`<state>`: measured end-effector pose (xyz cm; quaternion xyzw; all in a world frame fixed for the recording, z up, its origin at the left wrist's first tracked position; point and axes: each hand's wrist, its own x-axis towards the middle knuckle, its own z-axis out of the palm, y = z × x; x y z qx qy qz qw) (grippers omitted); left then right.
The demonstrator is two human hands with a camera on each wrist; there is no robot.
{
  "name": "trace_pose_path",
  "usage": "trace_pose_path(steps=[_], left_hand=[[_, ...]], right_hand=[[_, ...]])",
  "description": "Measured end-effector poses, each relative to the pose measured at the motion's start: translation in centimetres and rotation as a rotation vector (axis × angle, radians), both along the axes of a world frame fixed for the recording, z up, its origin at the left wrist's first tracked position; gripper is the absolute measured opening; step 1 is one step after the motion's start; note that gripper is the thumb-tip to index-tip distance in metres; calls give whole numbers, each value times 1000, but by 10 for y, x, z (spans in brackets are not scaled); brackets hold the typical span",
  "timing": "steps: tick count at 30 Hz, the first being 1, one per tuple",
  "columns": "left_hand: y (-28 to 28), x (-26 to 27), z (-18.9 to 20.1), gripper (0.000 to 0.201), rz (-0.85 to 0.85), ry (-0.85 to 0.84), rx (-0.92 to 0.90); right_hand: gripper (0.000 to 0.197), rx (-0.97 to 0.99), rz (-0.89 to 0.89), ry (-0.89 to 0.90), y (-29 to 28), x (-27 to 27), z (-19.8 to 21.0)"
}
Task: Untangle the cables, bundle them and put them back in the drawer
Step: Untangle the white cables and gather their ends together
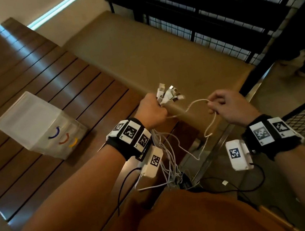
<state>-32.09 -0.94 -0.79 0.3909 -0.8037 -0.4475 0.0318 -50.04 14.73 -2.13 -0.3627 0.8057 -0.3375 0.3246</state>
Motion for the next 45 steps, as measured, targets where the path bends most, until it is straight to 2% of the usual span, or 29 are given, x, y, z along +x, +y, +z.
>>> trace_pose_path(steps=[2, 6, 10, 13, 17, 20, 22, 23, 25, 27, 29, 31, 34, 39, 40, 43, 45], left_hand=[[-4, 0, -3, 13, 117, 69, 1], [3, -6, 5, 16, 112, 93, -29], [12, -16, 16, 9, 55, 193, 234], [19, -19, 29, 14, 20, 253, 322], [24, -23, 41, 23, 15, 281, 448], [27, -25, 47, 26, -11, 279, 530], [29, -26, 51, 28, -39, 280, 585], [30, -27, 52, 29, -53, 286, 601], [33, -30, 53, 29, -65, 322, 608], [36, -33, 54, 29, -52, 406, 640], [37, -36, 56, 30, -33, 489, 669], [34, -35, 61, 30, -18, 545, 653], [25, -28, 67, 30, -3, 634, 631], [17, -26, 88, 29, -35, 770, 579], [16, -26, 92, 30, -58, 782, 573], [17, -27, 100, 29, -138, 803, 590], [19, -29, 104, 30, -197, 810, 605]], right_hand=[[10, 67, -119, 10, 14, -14, -15], [21, 237, -228, 13, 40, -29, -49], [17, 422, -205, -83, 52, -36, -81], [24, 493, -126, -75, 58, -35, -99], [40, 489, -186, -10, 58, -40, -101], [43, 340, -219, -21, 48, -39, -86], [41, 210, -118, -183, 37, -30, -62], [44, 165, -5, -259, 33, -22, -44], [62, 79, 232, -380, 21, -4, -13], [62, 12, 404, -439, 7, 26, 6], [44, -89, 429, -406, -7, 56, 1], [18, -195, 297, -373, -16, 70, -15], [27, -142, 191, -380, -19, 58, -35], [39, 129, 200, -305, 15, 21, -82], [38, 170, 149, -266, 21, 12, -92], [41, 313, 31, -6, 37, -11, -101], [42, 359, 9, 54, 46, -18, -104]])
